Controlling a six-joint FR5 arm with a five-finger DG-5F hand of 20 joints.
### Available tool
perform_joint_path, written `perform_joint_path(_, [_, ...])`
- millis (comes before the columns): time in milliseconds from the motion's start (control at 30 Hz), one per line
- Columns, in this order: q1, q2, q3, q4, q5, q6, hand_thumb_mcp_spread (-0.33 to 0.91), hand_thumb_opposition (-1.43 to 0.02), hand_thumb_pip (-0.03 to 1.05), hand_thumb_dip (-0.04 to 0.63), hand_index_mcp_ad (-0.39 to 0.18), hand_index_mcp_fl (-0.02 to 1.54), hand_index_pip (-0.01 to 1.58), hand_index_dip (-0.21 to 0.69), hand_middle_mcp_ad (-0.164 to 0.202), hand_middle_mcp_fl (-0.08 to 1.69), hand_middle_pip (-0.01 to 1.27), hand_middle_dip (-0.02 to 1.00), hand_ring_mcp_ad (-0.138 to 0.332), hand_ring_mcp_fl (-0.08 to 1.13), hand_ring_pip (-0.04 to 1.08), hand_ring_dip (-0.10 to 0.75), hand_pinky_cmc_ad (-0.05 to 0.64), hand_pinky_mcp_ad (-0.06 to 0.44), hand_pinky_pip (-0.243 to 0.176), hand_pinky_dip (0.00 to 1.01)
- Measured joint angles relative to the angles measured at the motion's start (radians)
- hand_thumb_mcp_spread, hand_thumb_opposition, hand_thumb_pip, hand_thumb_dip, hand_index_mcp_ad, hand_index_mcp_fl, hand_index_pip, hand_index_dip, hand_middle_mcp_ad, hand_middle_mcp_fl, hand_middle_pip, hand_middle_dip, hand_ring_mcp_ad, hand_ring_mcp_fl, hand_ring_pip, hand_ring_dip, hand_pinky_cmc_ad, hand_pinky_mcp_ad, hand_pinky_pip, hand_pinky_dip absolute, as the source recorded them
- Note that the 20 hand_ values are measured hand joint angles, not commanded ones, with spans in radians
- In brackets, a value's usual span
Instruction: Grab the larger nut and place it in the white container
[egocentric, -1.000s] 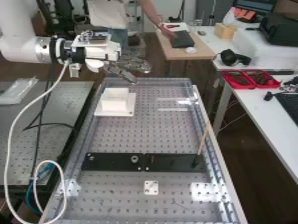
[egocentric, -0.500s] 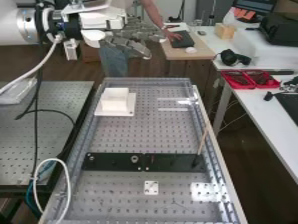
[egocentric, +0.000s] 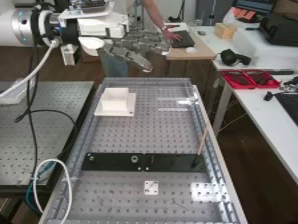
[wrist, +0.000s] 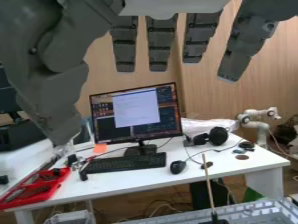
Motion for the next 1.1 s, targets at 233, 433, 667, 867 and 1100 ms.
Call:
perform_joint_path(233, [-0.002, -0.005, -0.001, 0.009, 0.002, -0.001, 0.21, -0.77, 0.65, 0.223, -0.106, 0.02, 0.35, 0.063, 0.042, 0.07, 0.13, 0.19, 0.127, 0.0, 0.09, 0.056, 0.368, 0.297, -0.075, 0.46])
perform_joint_path(433, [-0.003, -0.01, 0.001, 0.015, -0.003, 0.0, 0.21, -0.77, 0.65, 0.223, -0.106, 0.02, 0.35, 0.065, 0.042, 0.07, 0.13, 0.19, 0.127, 0.0, 0.09, 0.056, 0.368, 0.297, -0.075, 0.46])
perform_joint_path(667, [-0.011, -0.019, 0.009, 0.008, -0.014, 0.007, 0.21, -0.77, 0.65, 0.223, -0.106, 0.02, 0.35, 0.065, 0.042, 0.07, 0.13, 0.19, 0.127, 0.0, 0.09, 0.056, 0.368, 0.293, -0.075, 0.46])
perform_joint_path(867, [-0.013, -0.02, 0.01, 0.01, -0.015, 0.008, 0.21, -0.77, 0.65, 0.223, -0.106, 0.02, 0.35, 0.066, 0.042, 0.07, 0.13, 0.19, 0.127, 0.0, 0.09, 0.056, 0.368, 0.297, -0.075, 0.46])
perform_joint_path(1100, [-0.013, -0.019, 0.011, 0.009, -0.019, 0.003, 0.21, -0.77, 0.65, 0.22, -0.106, 0.02, 0.35, 0.066, 0.042, 0.07, 0.13, 0.19, 0.127, 0.0, 0.09, 0.056, 0.368, 0.297, -0.075, 0.46])
